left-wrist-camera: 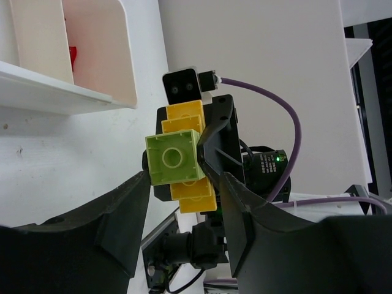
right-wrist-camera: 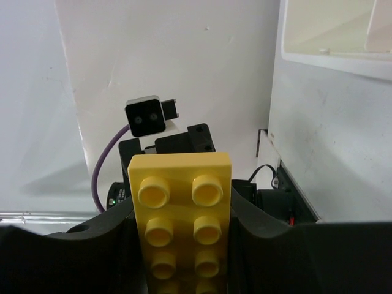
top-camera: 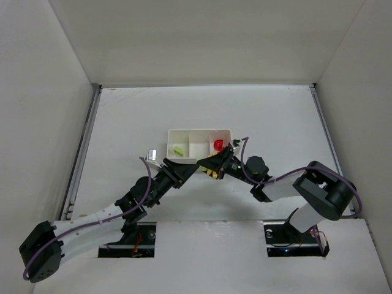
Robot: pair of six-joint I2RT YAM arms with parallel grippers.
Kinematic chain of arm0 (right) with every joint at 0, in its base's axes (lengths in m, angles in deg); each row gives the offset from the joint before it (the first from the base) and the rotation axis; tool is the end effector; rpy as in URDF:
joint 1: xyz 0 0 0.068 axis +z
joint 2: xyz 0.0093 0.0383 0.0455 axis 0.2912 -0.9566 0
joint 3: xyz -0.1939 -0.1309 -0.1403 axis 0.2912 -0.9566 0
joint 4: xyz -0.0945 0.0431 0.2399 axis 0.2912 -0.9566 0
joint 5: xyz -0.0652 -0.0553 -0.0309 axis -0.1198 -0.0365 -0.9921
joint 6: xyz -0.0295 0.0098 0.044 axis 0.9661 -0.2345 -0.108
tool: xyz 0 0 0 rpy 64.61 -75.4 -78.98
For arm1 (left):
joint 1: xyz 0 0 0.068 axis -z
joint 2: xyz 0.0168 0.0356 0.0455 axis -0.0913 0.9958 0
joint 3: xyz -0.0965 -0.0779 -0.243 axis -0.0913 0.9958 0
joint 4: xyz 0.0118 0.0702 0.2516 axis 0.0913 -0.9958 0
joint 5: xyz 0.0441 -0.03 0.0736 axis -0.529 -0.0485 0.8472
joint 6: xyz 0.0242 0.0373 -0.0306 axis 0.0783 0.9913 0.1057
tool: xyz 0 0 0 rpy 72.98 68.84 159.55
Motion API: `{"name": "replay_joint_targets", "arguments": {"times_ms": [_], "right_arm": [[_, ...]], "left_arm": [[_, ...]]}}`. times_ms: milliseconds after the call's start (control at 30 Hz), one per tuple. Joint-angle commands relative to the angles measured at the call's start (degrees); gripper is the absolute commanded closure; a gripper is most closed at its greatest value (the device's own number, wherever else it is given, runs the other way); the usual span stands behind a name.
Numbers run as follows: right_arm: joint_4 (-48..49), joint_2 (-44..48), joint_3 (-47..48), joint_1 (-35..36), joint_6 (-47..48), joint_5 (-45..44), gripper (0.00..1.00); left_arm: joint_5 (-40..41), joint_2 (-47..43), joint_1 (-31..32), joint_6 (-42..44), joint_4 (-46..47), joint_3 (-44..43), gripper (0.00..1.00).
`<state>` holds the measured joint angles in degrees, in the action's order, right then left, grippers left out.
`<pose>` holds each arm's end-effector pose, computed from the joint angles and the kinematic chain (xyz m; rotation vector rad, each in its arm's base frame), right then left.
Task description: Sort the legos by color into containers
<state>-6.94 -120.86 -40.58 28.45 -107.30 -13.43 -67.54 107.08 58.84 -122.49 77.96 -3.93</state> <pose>0.1838 0.2010 0.1831 0.4444 1.8703 2.0065 0.1047 -0.1304 0.2216 -0.4253 1.6215 -1.5870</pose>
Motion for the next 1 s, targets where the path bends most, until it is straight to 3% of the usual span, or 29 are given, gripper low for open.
{"name": "replay_joint_targets", "arguments": {"times_ms": [0,167,533,733,967], "right_arm": [[7.5,0.7,0.0,-0.3,0.1,-0.9,0.56],[8.5,0.3,0.1,-0.3,-0.3,-1.2,0.56],[8.1,-2.4,1.5,1.6,-0.1,-1.1,0.55],[7.3,-0.6,0.5,1.6,0.8,-1.4,0.43],[2.8,2.6,-0.5,1.2,3.5,-1.6,0.34]], "left_arm": [[-0.5,0.1,-0.2,-0.6,3.9,0.0,0.56],[-0.6,0.5,-0.1,-0.6,3.9,-0.3,0.62],[-0.6,2.2,-0.4,-0.6,6.5,-0.5,0.63],[0.0,0.0,-0.3,0.4,6.5,-0.1,0.77],[0.1,-2.5,-0.8,0.5,5.7,0.8,0.80]]}}
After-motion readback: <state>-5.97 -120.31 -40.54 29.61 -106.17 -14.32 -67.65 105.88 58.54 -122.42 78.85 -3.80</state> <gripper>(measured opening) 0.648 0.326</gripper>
